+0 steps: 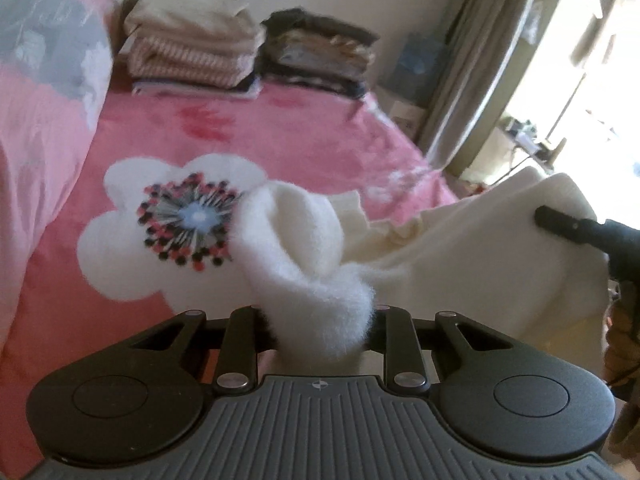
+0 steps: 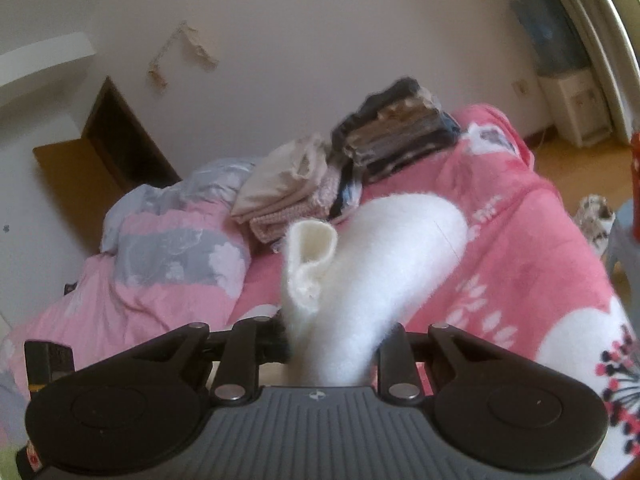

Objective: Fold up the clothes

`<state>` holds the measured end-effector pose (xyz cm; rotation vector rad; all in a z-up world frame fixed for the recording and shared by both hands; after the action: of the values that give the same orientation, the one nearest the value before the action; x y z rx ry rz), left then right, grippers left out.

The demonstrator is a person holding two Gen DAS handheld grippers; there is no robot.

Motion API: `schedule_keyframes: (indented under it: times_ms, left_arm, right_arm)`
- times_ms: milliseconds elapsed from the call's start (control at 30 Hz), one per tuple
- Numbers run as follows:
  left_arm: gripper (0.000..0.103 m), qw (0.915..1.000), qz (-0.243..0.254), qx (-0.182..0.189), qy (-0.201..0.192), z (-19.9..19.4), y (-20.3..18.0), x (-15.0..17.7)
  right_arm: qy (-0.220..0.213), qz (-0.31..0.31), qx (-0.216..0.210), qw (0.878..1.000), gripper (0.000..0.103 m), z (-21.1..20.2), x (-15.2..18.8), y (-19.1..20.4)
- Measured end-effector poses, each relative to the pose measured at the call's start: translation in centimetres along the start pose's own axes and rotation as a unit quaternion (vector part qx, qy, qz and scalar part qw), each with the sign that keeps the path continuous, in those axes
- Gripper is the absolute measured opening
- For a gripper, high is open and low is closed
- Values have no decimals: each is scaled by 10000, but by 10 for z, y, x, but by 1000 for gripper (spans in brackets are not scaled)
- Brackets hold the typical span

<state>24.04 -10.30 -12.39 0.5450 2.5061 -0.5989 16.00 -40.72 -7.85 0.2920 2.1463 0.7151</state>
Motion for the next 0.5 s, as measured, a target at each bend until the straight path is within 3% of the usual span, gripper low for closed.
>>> schedule_keyframes:
  times_ms: [100,167,200,300,367,500]
  left_arm:
    - [41,9994,-240,-160,178,12,16,9]
    - [65,9980,-524,-249,232,13,28,14]
    - [69,9972,-646,-281,251,12,32,17]
    - [74,9959,-795,-333,283,3,38,22]
    - [76,9965,-673,-452,187,-13,35,26]
    - [80,9985,-254,-468,-79,-43,17,33]
  right_arm:
    - [395,330,201,9985,30,30,6,-24]
    - [703,804,382,9935,47,46,13,-51]
    - [785,1093,393,9901,51,46,17,-63]
    - [1012,1965,405,9744,55,47,31,-98]
    - [965,2206,408,9697,62,33,38,-103]
    - [747,2036,536,9747,63,-10,41,-86]
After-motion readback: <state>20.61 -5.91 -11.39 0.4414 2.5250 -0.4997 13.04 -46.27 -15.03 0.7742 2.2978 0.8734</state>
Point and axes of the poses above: each gripper's, at about its wrist camera, not at the fingertips, and z roughly the way its jaws point, y to its left, x to its underside, the point moved 7 cm from there along z, roughly the way its jaws point, and after that the axes turned 10 degrees about y, right-handed, at the moved point
